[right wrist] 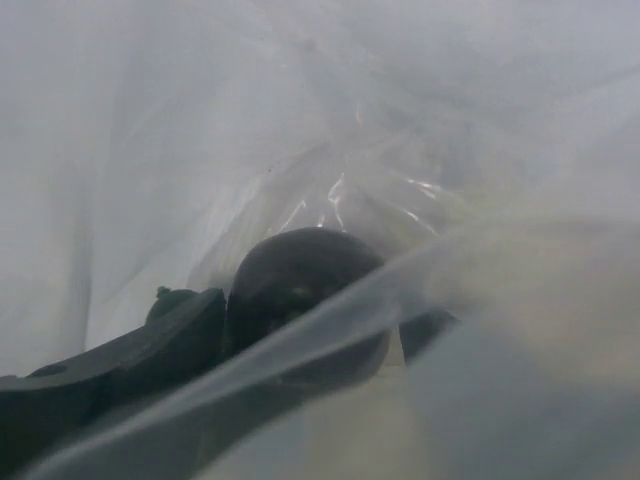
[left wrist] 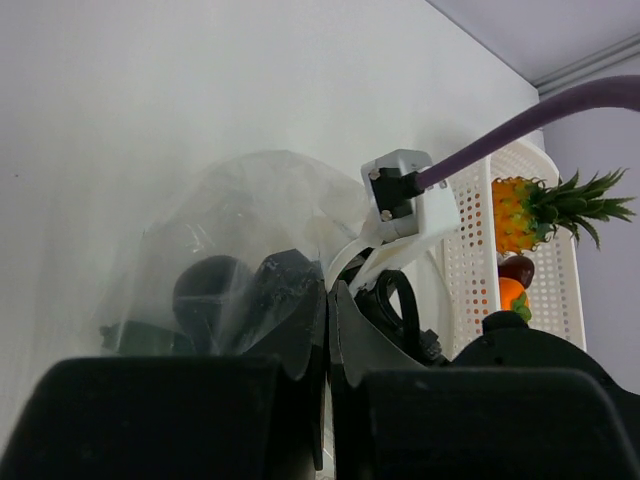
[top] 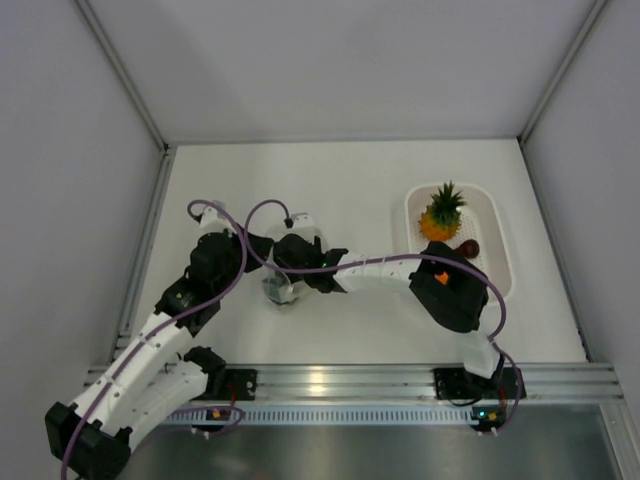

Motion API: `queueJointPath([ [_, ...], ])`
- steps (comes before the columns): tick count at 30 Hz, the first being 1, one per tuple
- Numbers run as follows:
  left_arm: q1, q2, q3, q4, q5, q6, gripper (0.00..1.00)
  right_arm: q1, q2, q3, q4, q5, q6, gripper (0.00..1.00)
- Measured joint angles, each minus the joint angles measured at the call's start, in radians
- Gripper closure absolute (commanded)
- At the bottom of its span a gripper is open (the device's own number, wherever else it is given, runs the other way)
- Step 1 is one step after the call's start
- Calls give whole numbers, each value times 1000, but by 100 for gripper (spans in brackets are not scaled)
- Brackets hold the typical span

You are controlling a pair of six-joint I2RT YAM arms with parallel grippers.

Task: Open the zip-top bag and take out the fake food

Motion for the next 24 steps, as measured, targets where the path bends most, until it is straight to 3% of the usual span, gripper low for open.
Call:
queueJointPath([
  [5,0,7,0,0,6,0,100,0,42,9,-21,6,-8,32],
  [8,0,13,-4,-2,7,1,100,0,53,8,-20,13,-12,52],
  [9,0,12,-5,-2,7,2,100,0,52,6,-17,17,-16,54],
  [16,0,13,-5,-2,7,13,100,0,8,-43,5,54,-36,54],
  [24,0,27,-3,0,11,29,100,4,-161,-86,-1,77,-77,54],
])
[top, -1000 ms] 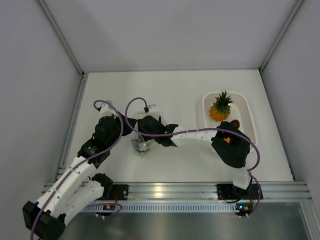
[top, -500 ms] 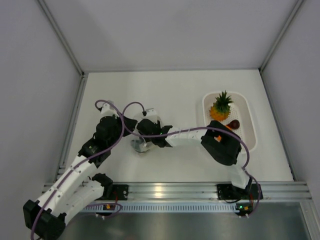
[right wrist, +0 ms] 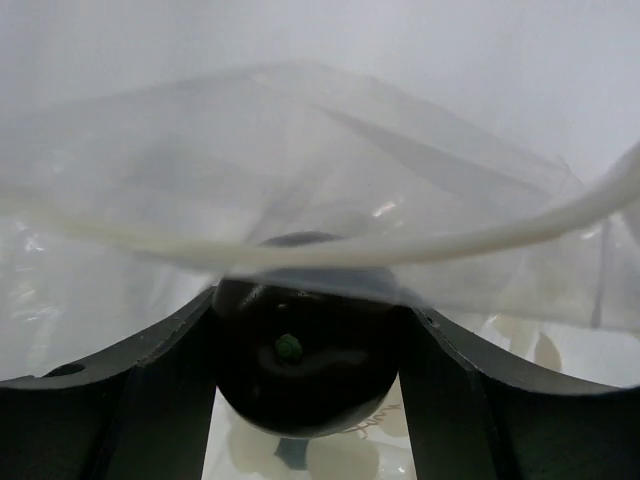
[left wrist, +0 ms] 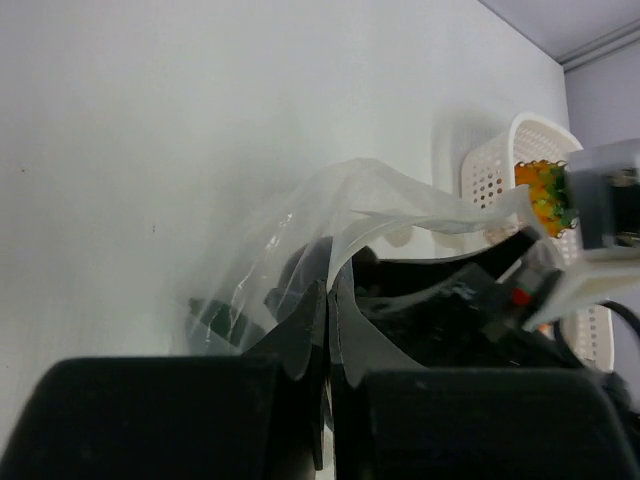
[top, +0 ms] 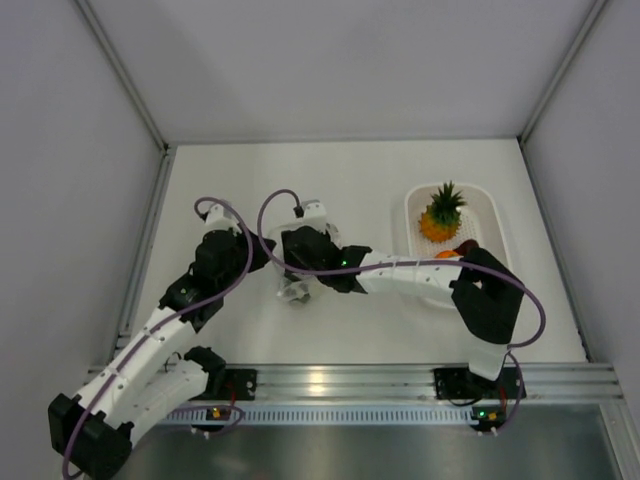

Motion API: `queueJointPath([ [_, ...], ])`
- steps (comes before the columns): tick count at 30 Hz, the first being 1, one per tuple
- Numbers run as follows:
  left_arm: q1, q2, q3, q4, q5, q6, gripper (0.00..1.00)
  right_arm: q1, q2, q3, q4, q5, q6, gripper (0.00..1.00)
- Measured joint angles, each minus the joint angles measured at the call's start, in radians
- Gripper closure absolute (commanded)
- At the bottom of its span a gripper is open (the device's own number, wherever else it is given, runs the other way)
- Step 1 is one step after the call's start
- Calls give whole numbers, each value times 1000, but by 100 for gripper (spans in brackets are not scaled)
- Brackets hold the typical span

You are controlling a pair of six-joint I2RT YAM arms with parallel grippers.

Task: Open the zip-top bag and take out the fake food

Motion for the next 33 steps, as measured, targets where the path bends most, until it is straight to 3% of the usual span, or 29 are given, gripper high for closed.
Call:
queueJointPath([
  [7,0,42,29,-2,38,27,100,37,-113,17,-39,24,-51,54],
  [19,2,2,116,-4,114,156,100,49,-108,210,-239,-31,-231,57],
  [25,1,18,159,-13,126,195,100,62,-145,196,-251,-49,-279,57],
  [33,0,90,163,-25,73,180,100,71,-355,116,-246,-83,-297,57],
])
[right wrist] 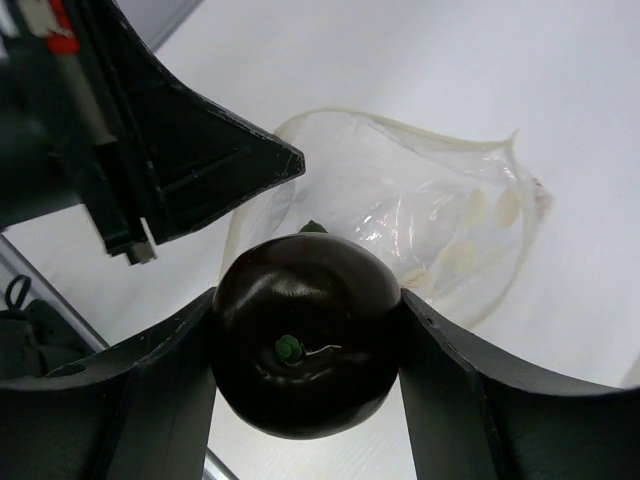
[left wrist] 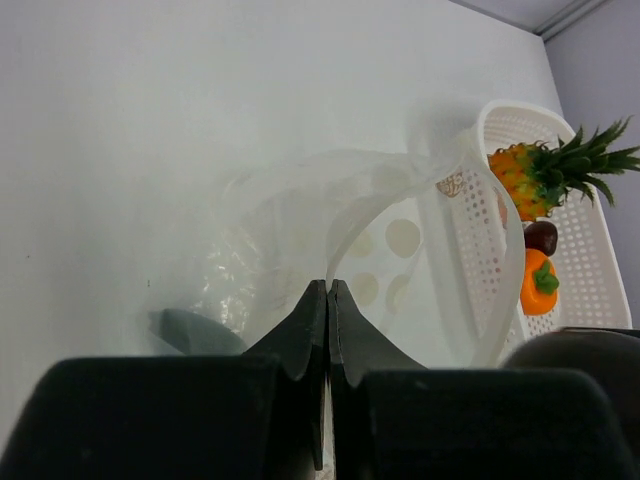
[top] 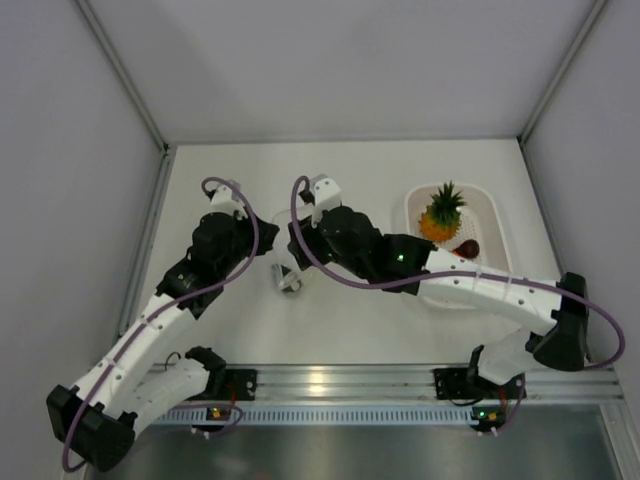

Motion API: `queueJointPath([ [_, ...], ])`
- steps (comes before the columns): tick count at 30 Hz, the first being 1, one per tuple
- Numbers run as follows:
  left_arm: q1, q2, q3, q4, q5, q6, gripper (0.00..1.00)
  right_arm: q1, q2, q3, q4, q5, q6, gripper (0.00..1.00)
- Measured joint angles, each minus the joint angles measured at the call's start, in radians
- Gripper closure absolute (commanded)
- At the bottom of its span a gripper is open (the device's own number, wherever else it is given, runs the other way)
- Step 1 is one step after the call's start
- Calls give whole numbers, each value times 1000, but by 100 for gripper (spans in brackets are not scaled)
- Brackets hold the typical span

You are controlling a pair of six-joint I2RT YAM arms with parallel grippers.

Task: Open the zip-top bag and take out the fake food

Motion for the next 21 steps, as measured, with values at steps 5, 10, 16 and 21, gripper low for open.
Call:
queueJointPath([
  [5,0,19,0,-3,-32,-23,100,0,-117,-18,1,19,-8,56],
  [10,0,20,0,-3,-48,-31,100,-47,-252,-72,-34,65,-5,56],
  [16,0,20,0,-4,-51,-31,100,-314,-433,-212,-116,90,41,55],
  [21,0,21,0,-4,-53,-27,100,-525,-486,-294,-198,124,74,53],
])
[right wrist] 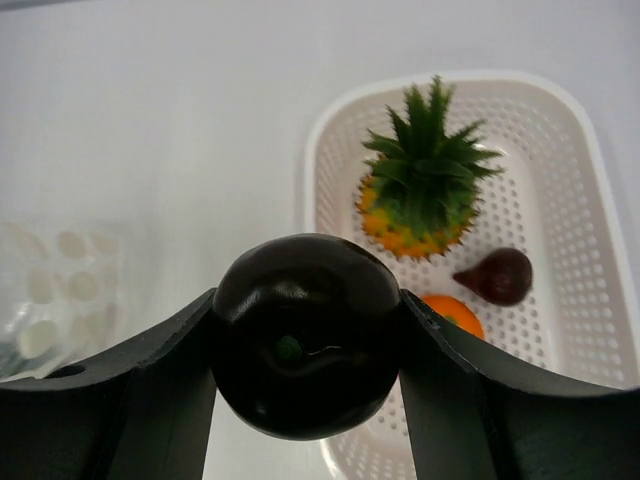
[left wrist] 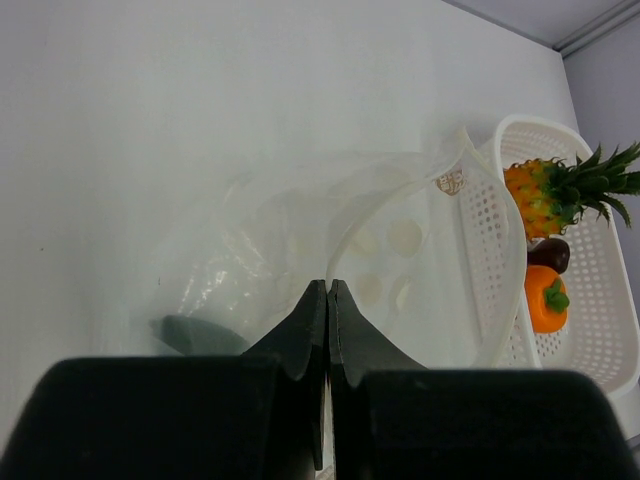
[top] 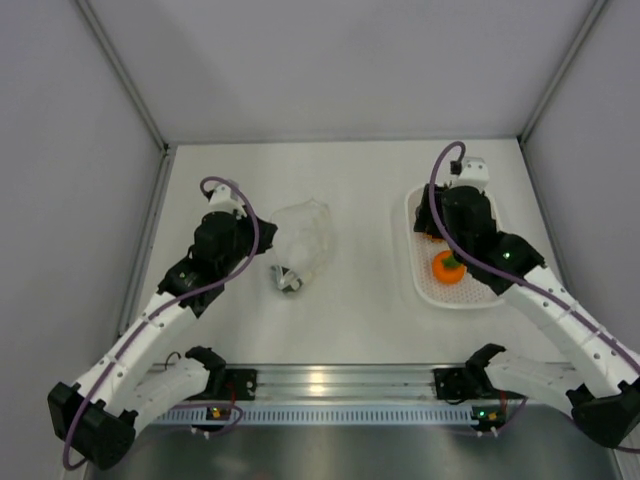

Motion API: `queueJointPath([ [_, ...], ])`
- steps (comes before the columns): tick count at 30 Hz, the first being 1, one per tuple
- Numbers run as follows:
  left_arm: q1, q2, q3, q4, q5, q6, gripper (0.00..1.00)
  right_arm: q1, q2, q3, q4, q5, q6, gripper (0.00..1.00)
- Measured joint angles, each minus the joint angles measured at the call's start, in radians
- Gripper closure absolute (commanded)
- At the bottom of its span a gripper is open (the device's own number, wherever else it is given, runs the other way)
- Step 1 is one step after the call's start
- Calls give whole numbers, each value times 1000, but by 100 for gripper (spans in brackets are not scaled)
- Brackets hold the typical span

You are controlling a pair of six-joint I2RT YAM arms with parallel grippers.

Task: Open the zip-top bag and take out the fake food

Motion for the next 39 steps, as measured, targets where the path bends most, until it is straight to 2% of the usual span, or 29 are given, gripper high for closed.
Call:
queueJointPath([
  [5,0,0,1,0,0,4,100,-161,17,-93,-30,-22,20,52],
  [9,0,0,2,0,1,6,100,-234,54,-158,-26,-58,27,49],
  [16,0,13,10,-2,5,24,100,-245,129,-252,60,-135,34,46],
  [23,0,20,16,-10,52,32,100,-245,202,-273,119,-150,35,36],
  [24,0,19,19,-11,58,32,100,-245,210,-273,123,-149,35,34],
  [25,0,19,22,-13,61,32,100,-245,219,-273,126,-149,35,28],
  [30,0,18,29,-19,64,37,100,-245,238,-274,137,-150,41,18],
  [35,0,18,32,-30,73,39,100,-245,230,-276,137,-151,42,19],
  [39,0,17,41,-35,81,39,100,-245,172,-275,135,-173,42,26],
])
